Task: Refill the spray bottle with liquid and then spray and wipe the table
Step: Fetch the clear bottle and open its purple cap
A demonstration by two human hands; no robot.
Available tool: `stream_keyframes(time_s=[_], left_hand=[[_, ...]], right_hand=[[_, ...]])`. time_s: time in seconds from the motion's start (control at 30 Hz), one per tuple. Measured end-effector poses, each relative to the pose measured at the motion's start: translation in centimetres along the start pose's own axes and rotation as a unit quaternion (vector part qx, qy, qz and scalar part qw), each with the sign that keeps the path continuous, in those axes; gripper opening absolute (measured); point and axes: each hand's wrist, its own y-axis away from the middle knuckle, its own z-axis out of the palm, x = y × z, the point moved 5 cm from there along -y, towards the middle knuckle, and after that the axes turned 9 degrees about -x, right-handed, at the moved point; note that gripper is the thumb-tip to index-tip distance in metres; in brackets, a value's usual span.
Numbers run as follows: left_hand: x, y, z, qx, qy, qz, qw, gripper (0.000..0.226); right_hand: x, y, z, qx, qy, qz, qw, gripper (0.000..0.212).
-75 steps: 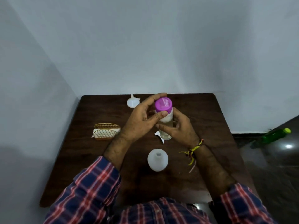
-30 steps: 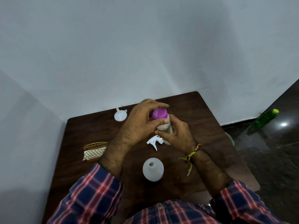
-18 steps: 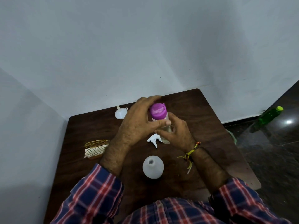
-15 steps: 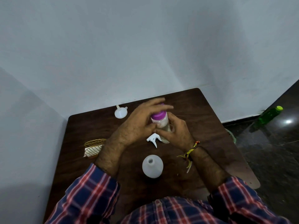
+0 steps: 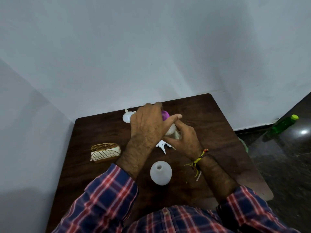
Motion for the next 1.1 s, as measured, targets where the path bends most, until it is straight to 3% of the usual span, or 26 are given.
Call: stream_keyframes(time_s=[0.1, 0.2, 0.4, 0.53, 0.6, 0.7, 0.83, 0.93, 1.1], left_hand=[[0.9, 0.3, 0.8, -0.100, 0.111, 0.113, 0.982, 0.060], [1.3, 0.6, 0.7, -0.114, 0.179, 0.163, 0.963, 0.048], [-0.2, 0.1, 0.5, -0.047, 0.138, 0.073, 0.987, 0.053], [-2.4, 0.3, 0.8, -0.013, 0.185, -0.021, 0.982, 0.059], [-2.9, 0.4, 1.3, -0.023, 0.206, -0.015, 0.978, 0.059], [-2.6, 0.5, 1.9, -0.095, 0.247, 0.071, 0.962, 0.056], [-3.2, 0.1, 1.8, -0.146, 0.234, 0.132, 0.952, 0.068], [-3.6, -0.2, 1.1, -0.105, 0.174, 0.103, 0.974, 0.058], [-3.3, -0.1, 0.0, -0.014, 0.087, -0.030, 0.996, 0.065]], right_hand=[[0.3, 0.4, -0.3, 0.016, -0.018, 0.015, 1.000, 0.052], [0.2, 0.6, -0.4, 0.004, -0.039, 0.006, 0.999, 0.057], [0.3, 0.5, -0.2, 0.016, -0.004, 0.002, 1.000, 0.058], [0.2, 0.5, 0.8, -0.005, 0.046, 0.002, 0.999, 0.070], [0.2, 0.5, 1.3, -0.013, 0.060, 0.007, 0.998, 0.069], [0.2, 0.5, 1.6, -0.019, 0.025, 0.003, 1.000, 0.049], [0.0, 0.3, 1.7, -0.037, -0.002, -0.005, 0.999, 0.054], [-0.1, 0.0, 2.0, -0.039, 0.004, -0.007, 0.999, 0.054], [-0.1, -0.3, 2.0, -0.029, 0.018, -0.005, 0.999, 0.062]])
